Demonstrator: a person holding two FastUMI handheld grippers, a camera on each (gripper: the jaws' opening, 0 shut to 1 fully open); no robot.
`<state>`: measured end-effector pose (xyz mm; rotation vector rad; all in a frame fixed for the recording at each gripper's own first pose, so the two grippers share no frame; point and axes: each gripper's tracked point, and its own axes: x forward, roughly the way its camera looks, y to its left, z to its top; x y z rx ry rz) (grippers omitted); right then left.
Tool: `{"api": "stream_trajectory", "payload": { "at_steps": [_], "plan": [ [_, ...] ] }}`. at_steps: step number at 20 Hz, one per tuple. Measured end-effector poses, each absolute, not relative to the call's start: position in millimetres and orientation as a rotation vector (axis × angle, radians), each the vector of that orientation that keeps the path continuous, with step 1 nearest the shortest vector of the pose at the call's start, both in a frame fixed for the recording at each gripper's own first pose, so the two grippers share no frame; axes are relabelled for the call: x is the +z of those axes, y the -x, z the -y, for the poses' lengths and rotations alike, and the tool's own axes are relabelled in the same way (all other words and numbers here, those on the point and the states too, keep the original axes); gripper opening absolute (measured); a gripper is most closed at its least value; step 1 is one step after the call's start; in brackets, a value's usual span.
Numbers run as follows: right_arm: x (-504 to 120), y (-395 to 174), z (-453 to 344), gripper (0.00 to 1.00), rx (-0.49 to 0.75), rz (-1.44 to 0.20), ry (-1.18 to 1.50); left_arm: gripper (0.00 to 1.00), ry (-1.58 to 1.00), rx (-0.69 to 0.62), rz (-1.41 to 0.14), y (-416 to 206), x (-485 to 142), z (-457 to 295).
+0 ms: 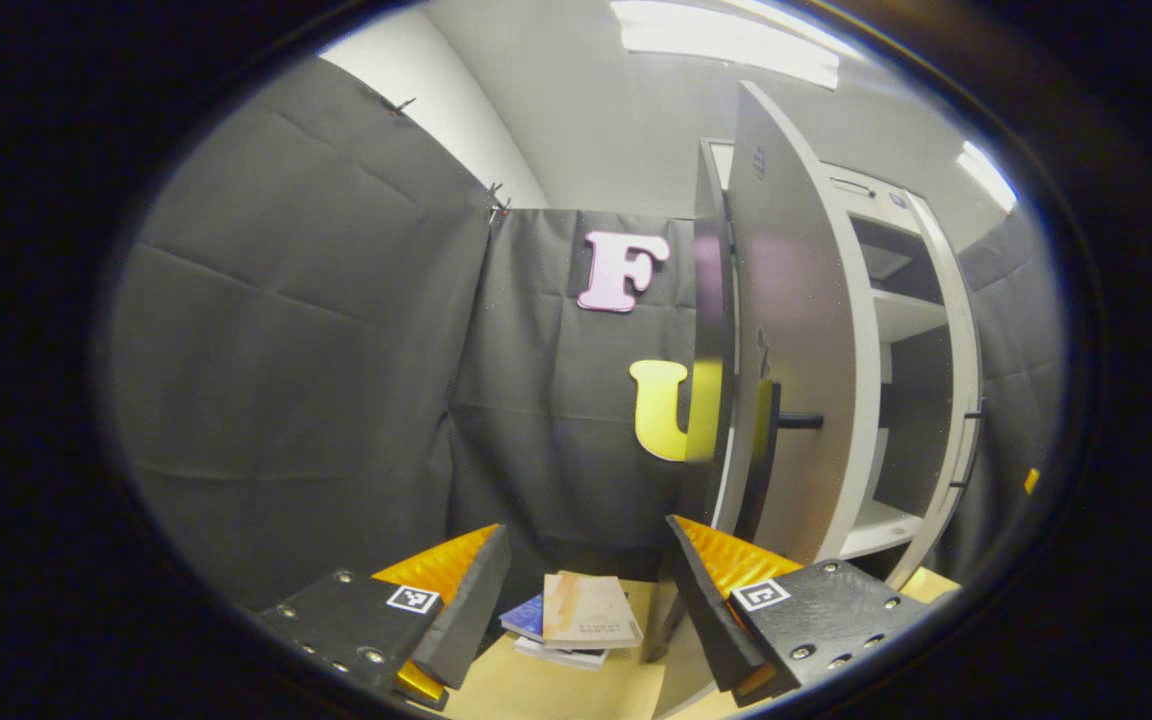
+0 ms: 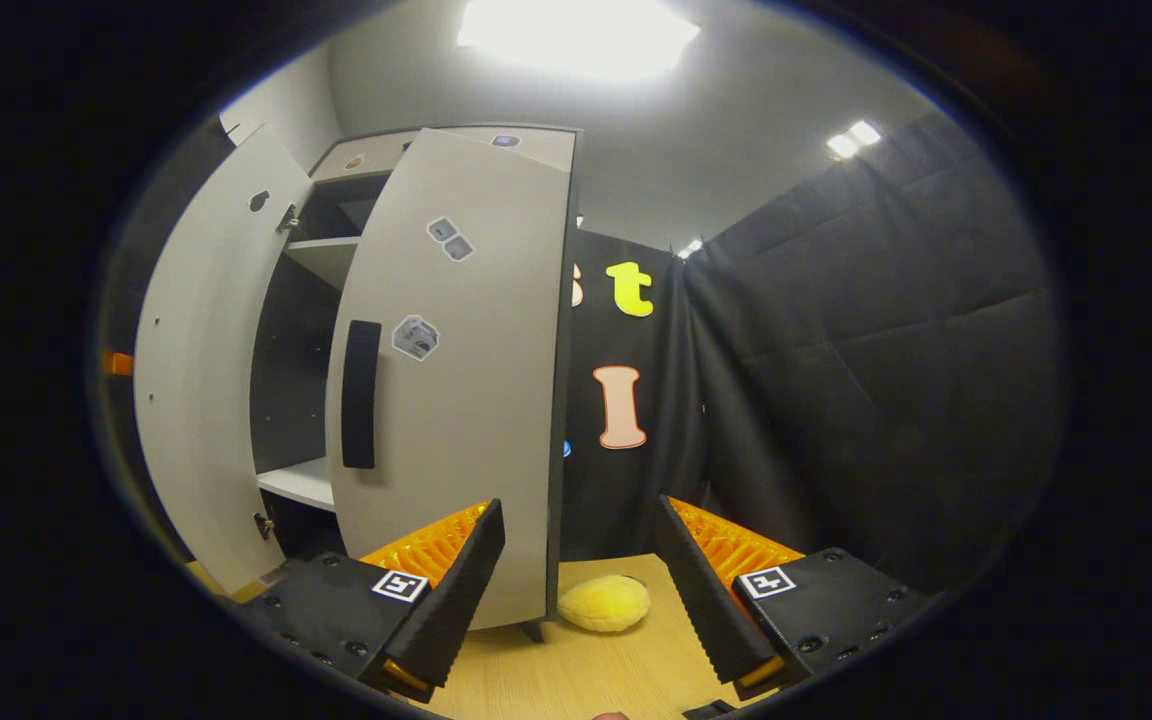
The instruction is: Grasp the bottle in the cabinet with the left hand and place it on the coaster, then close the right door with the right hand and the left door with the left hand.
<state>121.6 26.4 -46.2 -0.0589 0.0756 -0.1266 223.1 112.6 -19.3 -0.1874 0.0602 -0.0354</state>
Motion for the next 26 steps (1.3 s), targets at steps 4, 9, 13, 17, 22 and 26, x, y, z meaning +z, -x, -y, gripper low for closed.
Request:
{"api": "stream_trajectory", "payload": {
  "at_steps": [4, 9, 13, 17, 22, 26],
  "plan": [
    [-54, -113, -6, 0.97, -0.149, -0.1, 0.046, 0.96, 0.102, -0.036, -0.057, -224, -17, -106],
    [-51, -107, 14, 0.97, -0.159, -0.098, 0.061, 0.86, 0.019, 0.002, -0.026, -224, -9, -103],
    [-49, -107, 23, 0.97, -0.155, -0.098, 0.061, 0.82, 0.021, -0.016, -0.021, -223, -10, -97],
    [-50, -105, 28, 0.97, -0.144, -0.102, 0.06, 0.95, 0.022, -0.07, -0.009, -220, -4, -78],
    [-46, -98, 38, 0.97, -0.146, -0.098, 0.065, 0.91, 0.017, -0.094, 0.002, -219, 1, -58],
    [-48, -92, 43, 0.97, -0.15, -0.104, 0.06, 0.96, 0.029, -0.142, 0.006, -218, 4, -32]
  ]
}}
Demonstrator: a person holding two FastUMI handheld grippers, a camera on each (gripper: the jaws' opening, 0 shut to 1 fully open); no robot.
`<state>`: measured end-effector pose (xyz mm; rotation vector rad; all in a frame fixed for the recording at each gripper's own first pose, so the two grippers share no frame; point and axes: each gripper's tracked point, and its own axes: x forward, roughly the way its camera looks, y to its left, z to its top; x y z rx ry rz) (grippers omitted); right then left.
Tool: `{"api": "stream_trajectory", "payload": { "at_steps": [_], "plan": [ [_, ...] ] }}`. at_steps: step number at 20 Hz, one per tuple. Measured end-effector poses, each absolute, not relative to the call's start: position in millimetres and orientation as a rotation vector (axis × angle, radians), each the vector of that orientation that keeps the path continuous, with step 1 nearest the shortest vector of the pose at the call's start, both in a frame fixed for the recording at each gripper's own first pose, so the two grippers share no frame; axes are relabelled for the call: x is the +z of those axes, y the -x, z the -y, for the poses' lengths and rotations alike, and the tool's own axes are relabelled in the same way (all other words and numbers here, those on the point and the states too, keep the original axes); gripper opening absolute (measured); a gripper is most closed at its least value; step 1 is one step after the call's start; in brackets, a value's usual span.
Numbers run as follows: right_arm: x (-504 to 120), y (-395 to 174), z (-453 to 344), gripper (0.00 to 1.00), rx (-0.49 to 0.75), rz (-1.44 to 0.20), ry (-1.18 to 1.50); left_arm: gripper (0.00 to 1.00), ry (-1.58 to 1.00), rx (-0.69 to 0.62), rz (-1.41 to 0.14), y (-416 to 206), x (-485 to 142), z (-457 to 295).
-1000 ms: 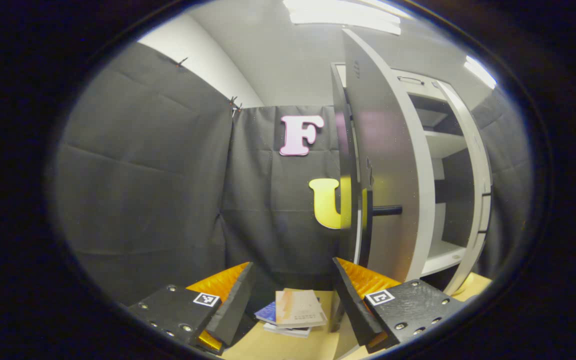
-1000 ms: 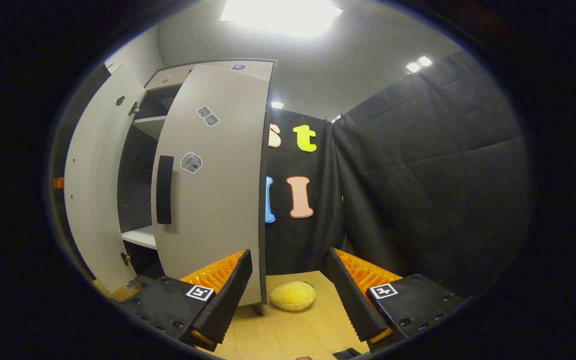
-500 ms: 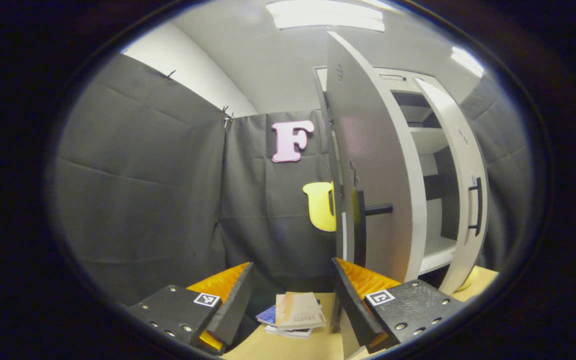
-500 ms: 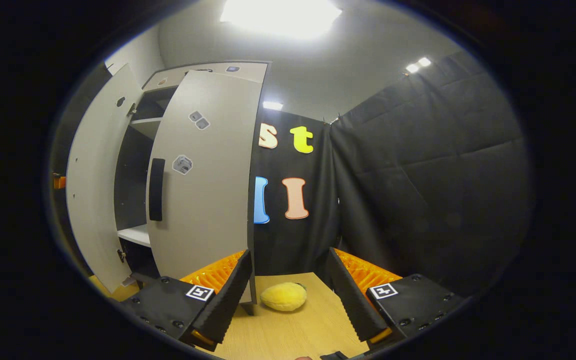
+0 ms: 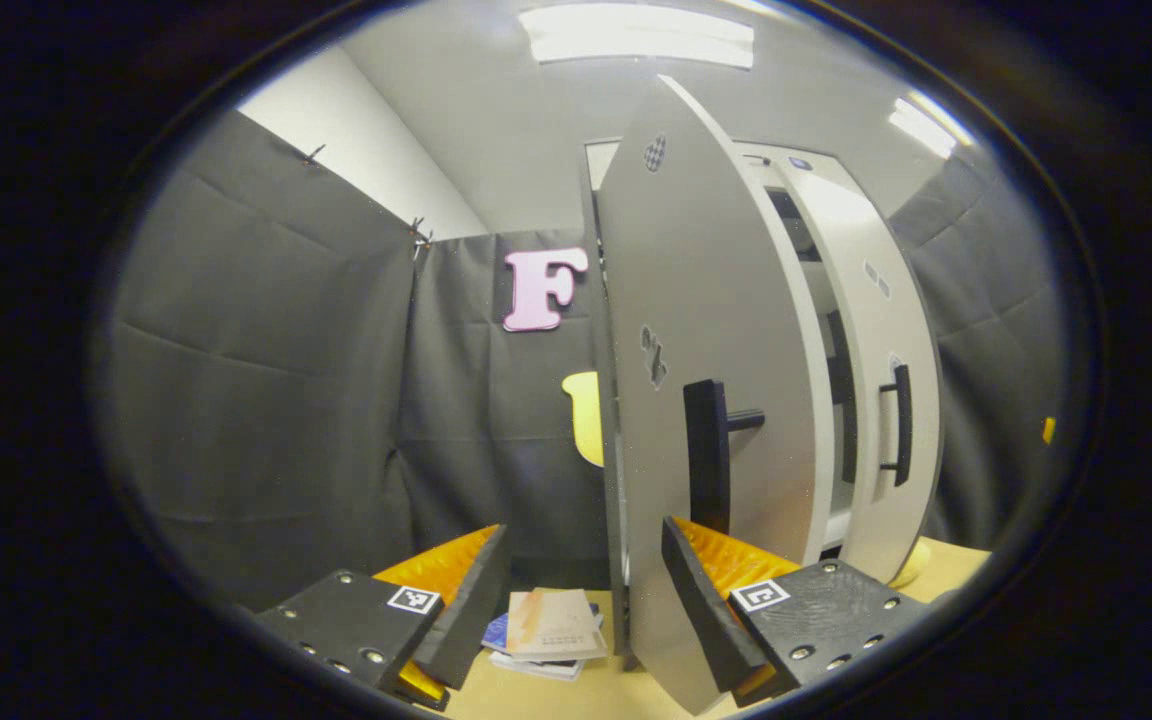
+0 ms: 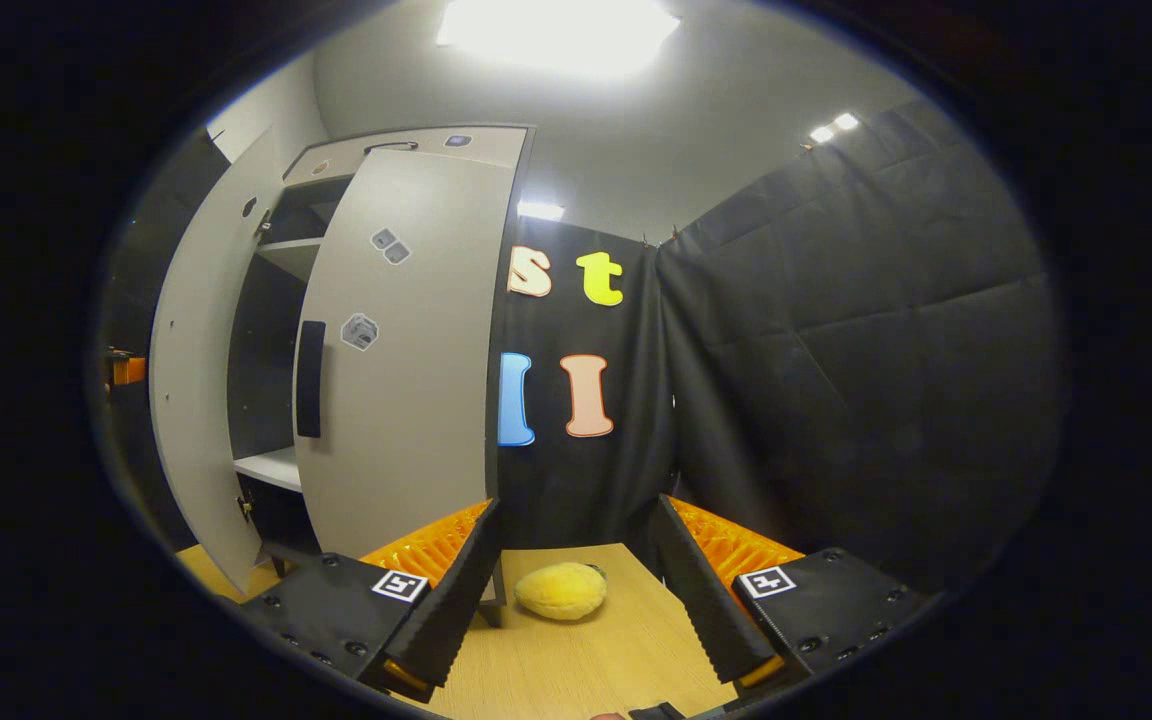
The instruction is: Grasp the bottle in the cabinet with the left hand and place it on the coaster, then close the right door with the right hand and the left door with the left hand.
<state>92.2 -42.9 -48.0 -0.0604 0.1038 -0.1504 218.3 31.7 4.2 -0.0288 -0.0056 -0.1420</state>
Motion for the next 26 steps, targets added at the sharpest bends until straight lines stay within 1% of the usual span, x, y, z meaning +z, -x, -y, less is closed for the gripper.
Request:
{"api": "stream_trajectory", "payload": {
  "at_steps": [8, 13, 16, 20, 24, 25, 26],
  "plan": [
    [-50, -86, 62, 0.97, -0.19, -0.111, 0.075, 0.96, 0.018, -0.204, 0.033, -226, 11, 28],
    [-56, -79, 70, 0.96, -0.206, -0.134, 0.069, 0.96, 0.034, -0.264, 0.048, -238, 17, 77],
    [-55, -78, 69, 0.97, -0.199, -0.135, 0.07, 0.96, 0.005, -0.24, 0.07, -243, 28, 90],
    [-50, -80, 62, 0.97, -0.158, -0.121, 0.072, 0.96, 0.009, -0.228, 0.082, -243, 34, 90],
    [-31, -86, 52, 0.97, -0.095, -0.087, 0.048, 0.96, -0.012, -0.201, 0.081, -233, 40, 85],
    [-26, -88, 48, 0.92, -0.073, -0.08, 0.032, 0.96, -0.013, -0.196, 0.079, -225, 40, 83],
    [-21, -88, 44, 0.97, -0.05, -0.07, 0.017, 0.96, -0.013, -0.188, 0.072, -213, 41, 78]
  ]
}}
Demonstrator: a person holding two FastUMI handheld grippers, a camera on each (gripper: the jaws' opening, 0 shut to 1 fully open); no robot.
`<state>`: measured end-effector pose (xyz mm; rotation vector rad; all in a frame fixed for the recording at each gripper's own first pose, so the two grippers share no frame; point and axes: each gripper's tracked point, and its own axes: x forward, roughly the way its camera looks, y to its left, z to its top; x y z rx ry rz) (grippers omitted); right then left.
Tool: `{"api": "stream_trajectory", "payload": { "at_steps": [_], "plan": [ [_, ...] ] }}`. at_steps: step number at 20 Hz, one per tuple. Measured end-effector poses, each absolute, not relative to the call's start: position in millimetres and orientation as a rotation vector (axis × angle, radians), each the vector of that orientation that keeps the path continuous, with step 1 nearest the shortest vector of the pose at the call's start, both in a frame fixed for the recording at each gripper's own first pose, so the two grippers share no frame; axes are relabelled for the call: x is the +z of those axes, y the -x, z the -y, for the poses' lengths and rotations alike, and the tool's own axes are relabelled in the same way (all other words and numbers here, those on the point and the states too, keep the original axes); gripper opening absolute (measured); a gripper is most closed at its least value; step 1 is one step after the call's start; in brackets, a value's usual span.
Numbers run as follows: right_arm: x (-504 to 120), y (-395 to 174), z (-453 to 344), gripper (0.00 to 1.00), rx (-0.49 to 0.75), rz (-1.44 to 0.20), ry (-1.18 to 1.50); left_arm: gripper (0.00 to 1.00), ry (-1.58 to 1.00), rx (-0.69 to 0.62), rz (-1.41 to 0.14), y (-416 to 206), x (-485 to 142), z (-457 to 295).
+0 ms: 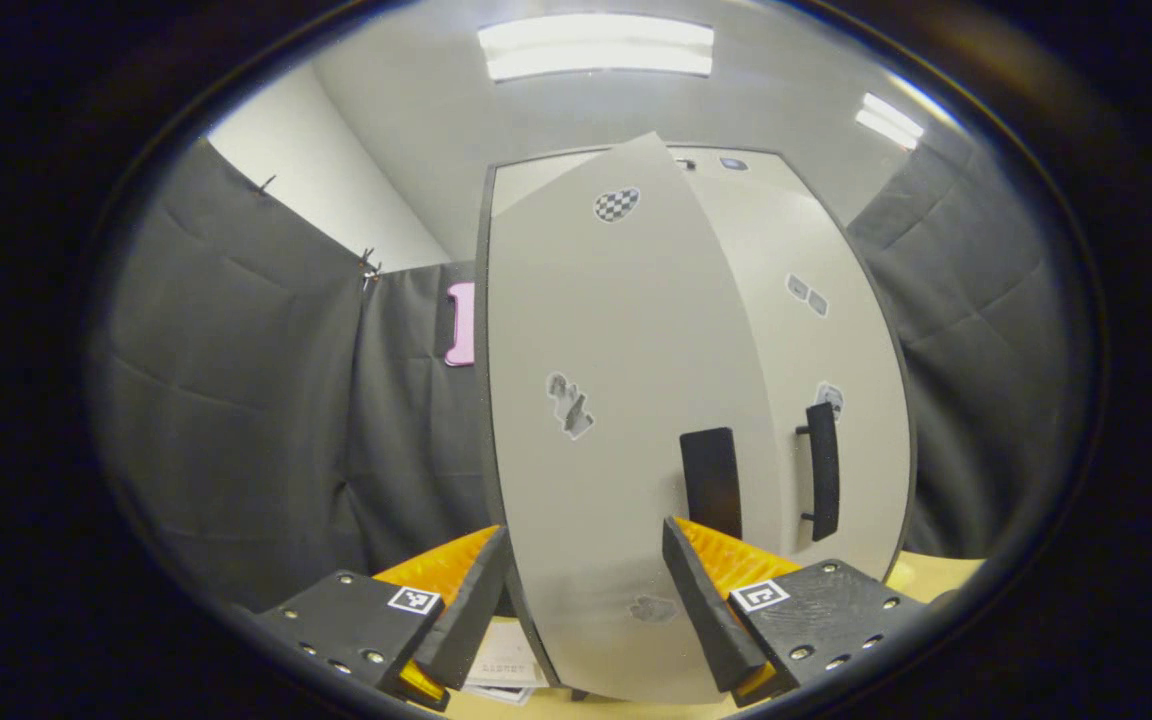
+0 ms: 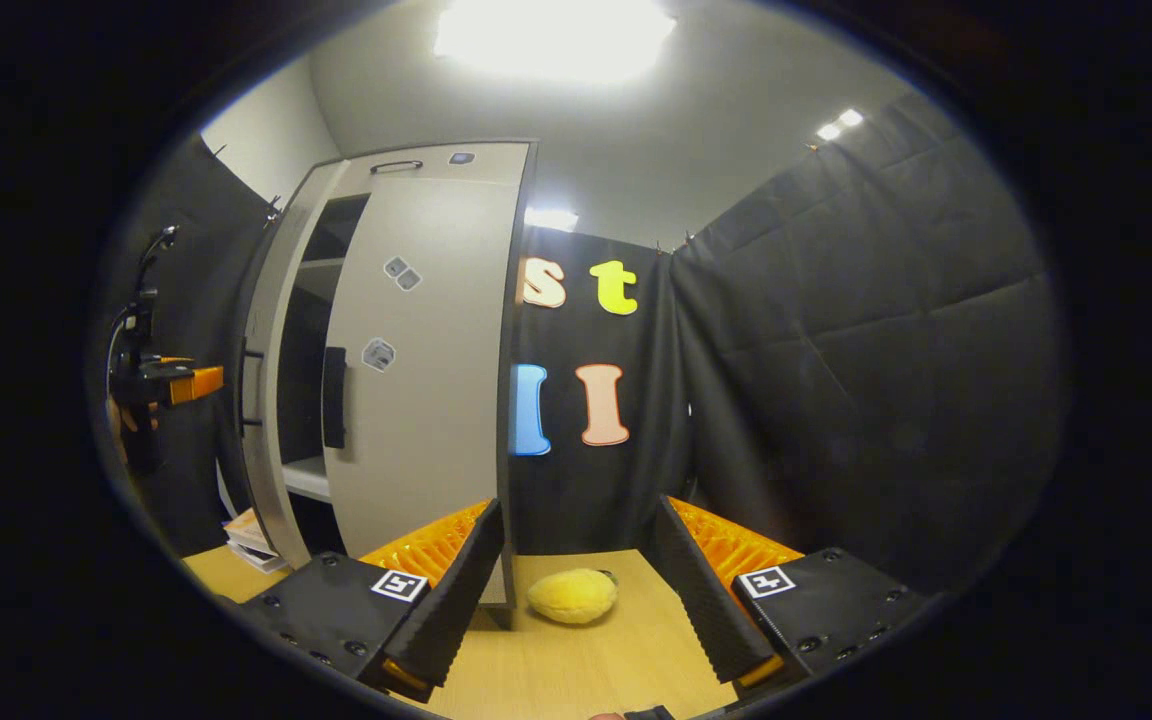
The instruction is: Grasp the bottle in the cabinet with the left hand and place it on the coaster, then close the right door with the right hand and the left door with the left hand.
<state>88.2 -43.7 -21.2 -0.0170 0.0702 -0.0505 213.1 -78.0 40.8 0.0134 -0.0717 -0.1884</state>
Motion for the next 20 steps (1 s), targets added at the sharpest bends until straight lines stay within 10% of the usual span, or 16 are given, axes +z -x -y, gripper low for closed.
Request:
{"api": "stream_trajectory", "payload": {
  "at_steps": [20],
  "plan": [
    [39, -39, -42, 0.97, 0.114, -0.007, -0.075, 0.96, -0.06, -0.066, -0.012, -55, 30, -77]
  ]
}}
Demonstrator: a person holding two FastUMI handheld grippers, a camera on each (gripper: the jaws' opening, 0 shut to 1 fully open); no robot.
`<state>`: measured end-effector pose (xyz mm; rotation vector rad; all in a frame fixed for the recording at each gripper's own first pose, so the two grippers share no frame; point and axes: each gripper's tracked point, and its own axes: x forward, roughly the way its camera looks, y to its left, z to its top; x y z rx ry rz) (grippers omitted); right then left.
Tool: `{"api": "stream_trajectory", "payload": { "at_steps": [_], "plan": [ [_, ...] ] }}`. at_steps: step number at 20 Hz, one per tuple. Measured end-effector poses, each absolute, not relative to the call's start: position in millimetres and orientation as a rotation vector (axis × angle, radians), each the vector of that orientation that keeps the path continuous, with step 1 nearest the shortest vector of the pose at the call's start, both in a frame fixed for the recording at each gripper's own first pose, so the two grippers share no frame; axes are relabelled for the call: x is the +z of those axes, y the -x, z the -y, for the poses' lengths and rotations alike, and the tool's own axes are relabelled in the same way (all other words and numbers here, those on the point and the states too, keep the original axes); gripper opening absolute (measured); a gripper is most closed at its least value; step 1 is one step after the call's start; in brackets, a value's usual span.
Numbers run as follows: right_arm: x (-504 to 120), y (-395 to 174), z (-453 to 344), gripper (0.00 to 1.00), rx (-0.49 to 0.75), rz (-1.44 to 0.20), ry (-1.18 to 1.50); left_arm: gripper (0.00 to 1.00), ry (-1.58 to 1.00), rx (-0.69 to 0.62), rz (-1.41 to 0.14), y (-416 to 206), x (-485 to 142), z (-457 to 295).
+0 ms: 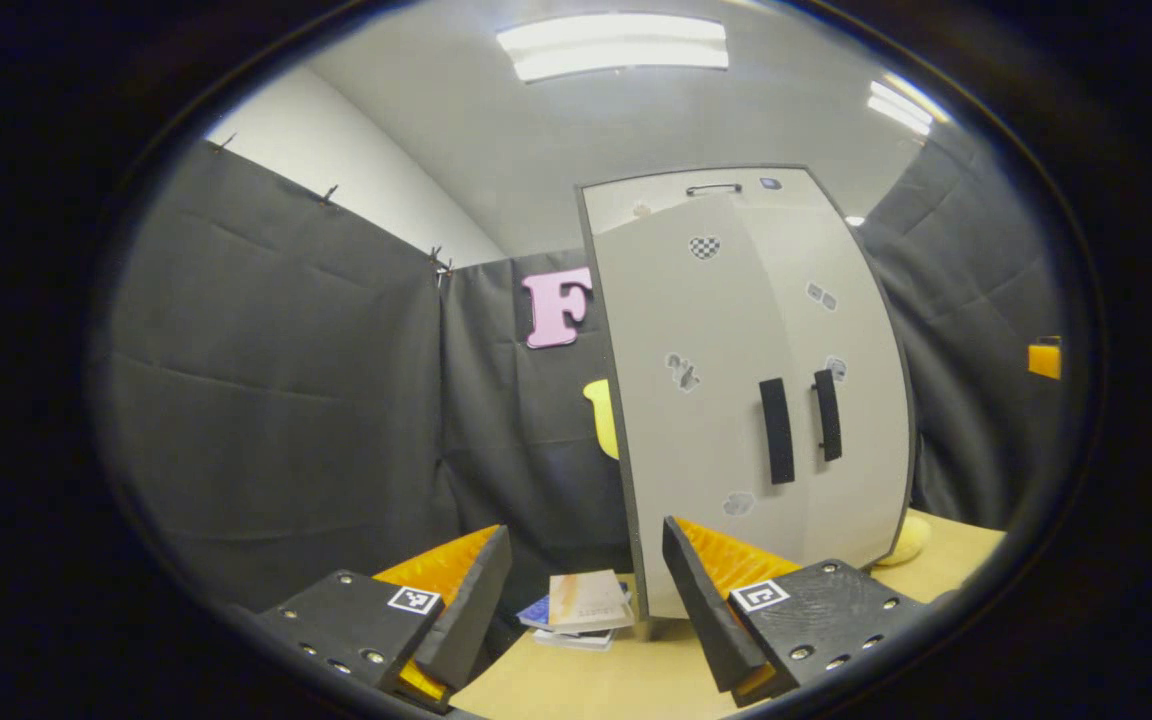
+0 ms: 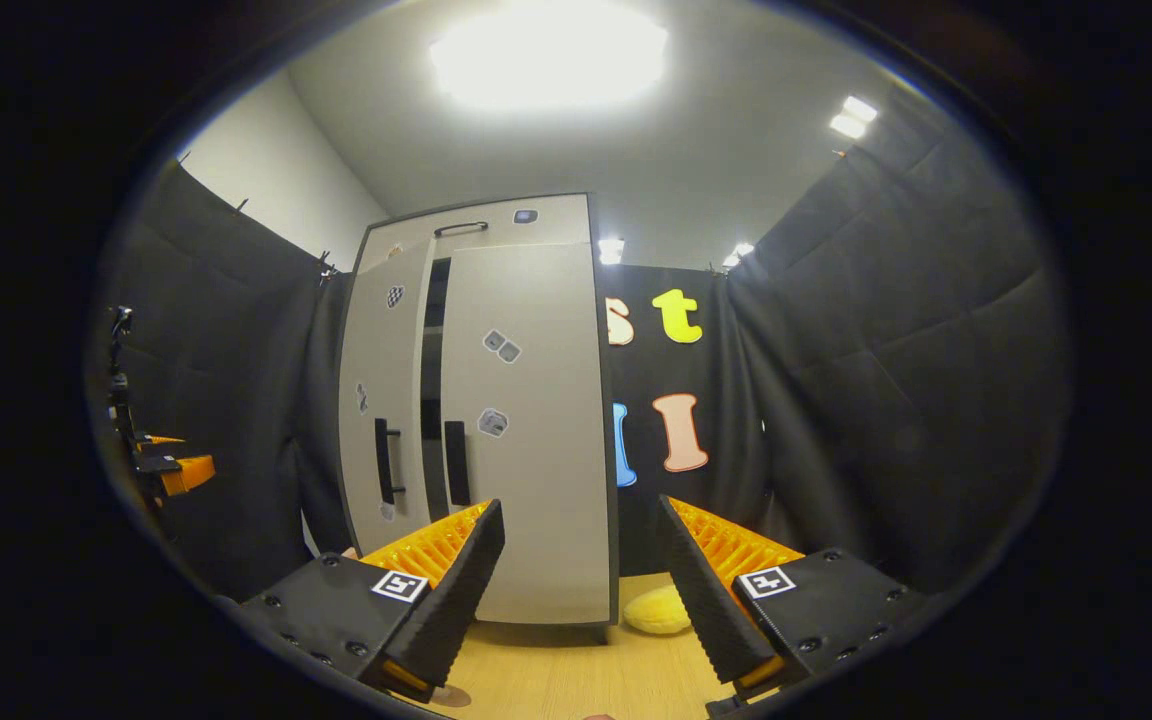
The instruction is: Grasp the bottle in the cabinet with the left hand and place it on the coaster, then close the right door with the right hand and the left door with the left hand.
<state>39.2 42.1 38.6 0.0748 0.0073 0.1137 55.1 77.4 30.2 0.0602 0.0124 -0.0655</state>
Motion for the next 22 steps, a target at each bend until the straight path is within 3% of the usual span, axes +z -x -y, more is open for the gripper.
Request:
{"api": "stream_trajectory", "payload": {
  "at_steps": [22],
  "plan": [
    [41, -17, -38, 0.97, 0.101, -0.006, -0.067, 0.96, -0.049, -0.021, -0.043, -14, 36, -108]
  ]
}}
